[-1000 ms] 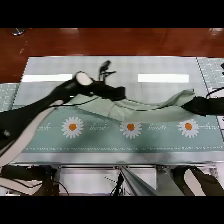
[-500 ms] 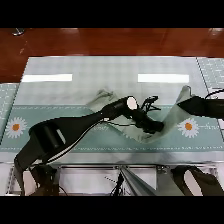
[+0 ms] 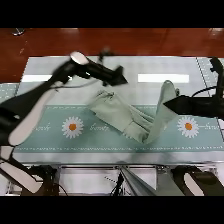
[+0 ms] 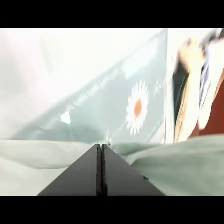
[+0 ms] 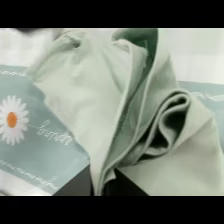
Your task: Fold the shirts.
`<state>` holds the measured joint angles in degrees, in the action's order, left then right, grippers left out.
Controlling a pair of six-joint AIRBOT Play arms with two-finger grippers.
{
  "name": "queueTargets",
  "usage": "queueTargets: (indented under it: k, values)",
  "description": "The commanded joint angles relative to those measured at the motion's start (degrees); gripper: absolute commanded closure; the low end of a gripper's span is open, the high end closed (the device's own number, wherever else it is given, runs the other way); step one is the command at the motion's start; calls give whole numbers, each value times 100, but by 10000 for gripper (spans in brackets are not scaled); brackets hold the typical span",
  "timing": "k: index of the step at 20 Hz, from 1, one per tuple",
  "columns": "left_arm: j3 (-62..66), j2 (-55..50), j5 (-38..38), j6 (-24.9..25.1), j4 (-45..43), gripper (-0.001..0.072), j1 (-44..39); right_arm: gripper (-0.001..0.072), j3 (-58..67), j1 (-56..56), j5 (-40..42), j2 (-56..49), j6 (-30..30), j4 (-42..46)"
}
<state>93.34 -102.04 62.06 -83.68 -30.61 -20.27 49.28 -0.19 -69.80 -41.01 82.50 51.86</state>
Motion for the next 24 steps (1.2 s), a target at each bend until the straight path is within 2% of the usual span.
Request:
queueTargets:
  k: [1, 3, 6, 8, 10, 13, 18, 19, 20, 21, 22, 24]
  values:
    - [-26, 942, 468, -17, -640, 682, 1340, 686, 358, 1001, 479, -597, 140, -212]
    - [-247, 1709, 516, -2, -1049, 681, 1996, 686, 846, 1644, 741, -1283, 146, -208]
    - [-1086, 3169, 492, 496, -1078, 681, 2852, 686, 1775, 2339, 1029, -2535, 127, -208]
    - [-1888, 4232, 398, 654, -1488, 682, 3204, 685, 2439, 2686, 1237, -3407, 109, -210]
    - [-2811, 5259, 293, 651, -1862, 681, 3381, 685, 3058, 2940, 1377, -4238, 101, -210]
    - [-4221, 6607, 295, 647, -1790, 681, 3386, 685, 3707, 3077, 1482, -5171, 105, -212]
    - [-5947, 7831, 205, 166, -1622, 681, 3370, 685, 4011, 3075, 1482, -5941, 111, -514]
    - [-6179, 7899, 144, 146, -1585, 681, 3370, 646, 4011, 3077, 1488, -6011, 114, -616]
    - [-6365, 7912, 72, 146, -1567, 681, 3370, 428, 4011, 3075, 1456, -6074, 107, -861]
    - [-6533, 7886, -42, 149, -1567, 681, 3370, 144, 4011, 3075, 1364, -6102, 24, -1117]
    - [-6666, 7853, -164, 146, -1567, 681, 3370, 80, 4022, 3073, 1193, -6100, -232, -1314]
    - [-6830, 7761, -391, 149, -1567, 681, 3373, 80, 4223, 2798, 352, -6022, -302, -1246]
